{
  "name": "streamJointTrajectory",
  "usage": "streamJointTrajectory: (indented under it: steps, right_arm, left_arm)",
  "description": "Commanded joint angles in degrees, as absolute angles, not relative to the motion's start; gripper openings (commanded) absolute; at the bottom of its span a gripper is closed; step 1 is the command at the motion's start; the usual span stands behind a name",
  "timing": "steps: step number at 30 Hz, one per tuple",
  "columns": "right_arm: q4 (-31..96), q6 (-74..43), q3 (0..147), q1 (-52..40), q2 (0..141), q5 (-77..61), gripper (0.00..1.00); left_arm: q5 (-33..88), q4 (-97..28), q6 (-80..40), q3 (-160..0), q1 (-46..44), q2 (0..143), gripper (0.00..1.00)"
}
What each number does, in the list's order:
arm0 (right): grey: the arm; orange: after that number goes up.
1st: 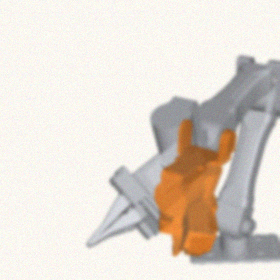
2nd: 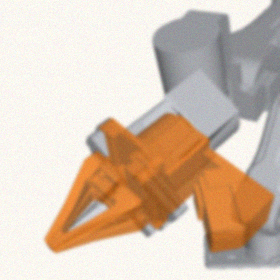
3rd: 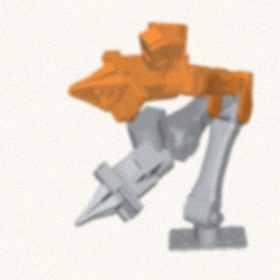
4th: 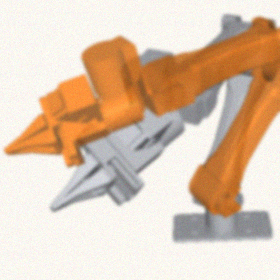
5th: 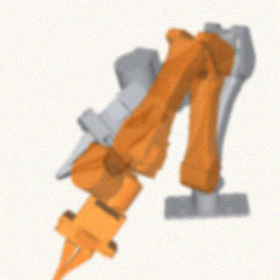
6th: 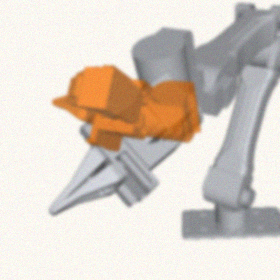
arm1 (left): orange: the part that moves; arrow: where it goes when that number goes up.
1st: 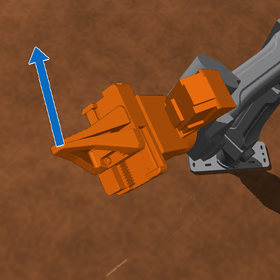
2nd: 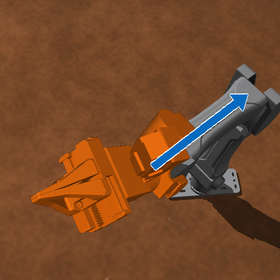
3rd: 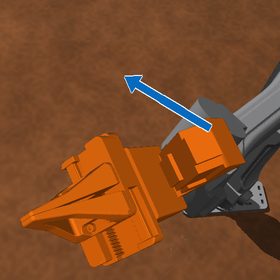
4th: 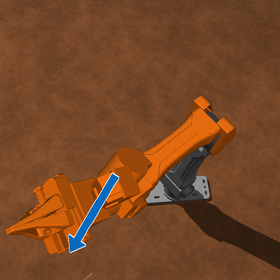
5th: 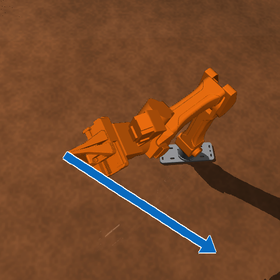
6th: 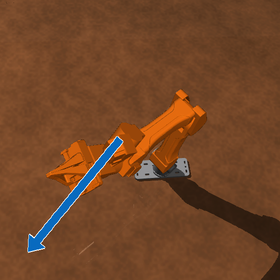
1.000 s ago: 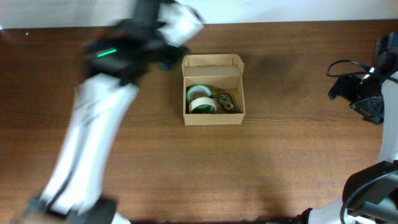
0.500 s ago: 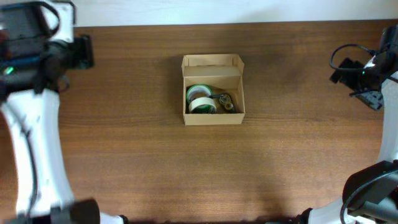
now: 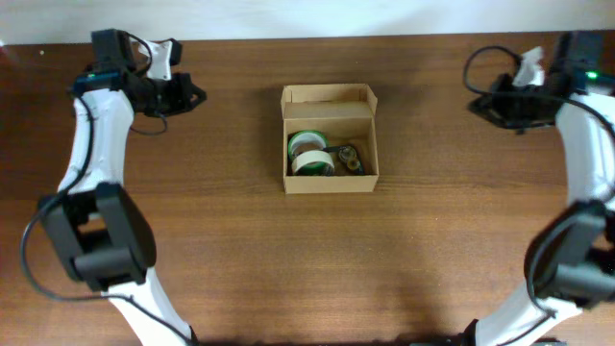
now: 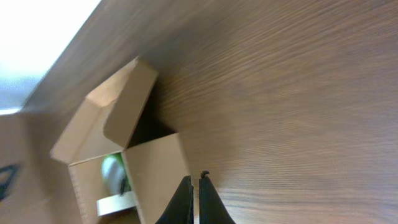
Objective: Pack container
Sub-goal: 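Move both grippers to the box lid's left and right flaps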
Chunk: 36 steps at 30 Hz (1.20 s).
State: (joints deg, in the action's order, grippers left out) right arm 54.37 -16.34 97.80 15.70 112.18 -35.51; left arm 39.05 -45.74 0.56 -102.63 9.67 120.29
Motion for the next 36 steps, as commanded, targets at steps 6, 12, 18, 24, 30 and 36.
streamJointTrajectory:
  steps: [6,12,18,24,30,36]
  right_arm:
    - [47.3,-20.3,97.7,10.3,127.2,-55.8,0.04]
    - [41.0,-21.5,97.7,6.0,133.3,-60.8,0.04]
    - [30.3,-23.9,97.7,3.5,135.9,-66.1,0.04]
    - [17.8,-31.1,97.7,3.4,135.9,-66.1,0.04]
    - [6.8,-35.7,97.7,3.4,135.9,-66.8,0.04]
    - [0.1,-36.1,97.8,3.5,135.9,-73.9,0.04]
  left_arm:
    - [46.3,-40.3,-8.2,-102.5,4.4,130.7,0.02]
    - [49.0,-38.6,-10.3,-102.5,0.1,136.4,0.02]
    - [53.7,-32.1,-13.8,-102.5,-3.2,139.2,0.02]
    - [60.2,-18.0,-20.5,-102.5,-4.9,139.6,0.02]
    - [65.5,0.8,-33.3,-102.5,-5.1,139.6,0.02]
    - [68.8,11.7,-40.4,-102.5,-5.1,139.5,0.02]
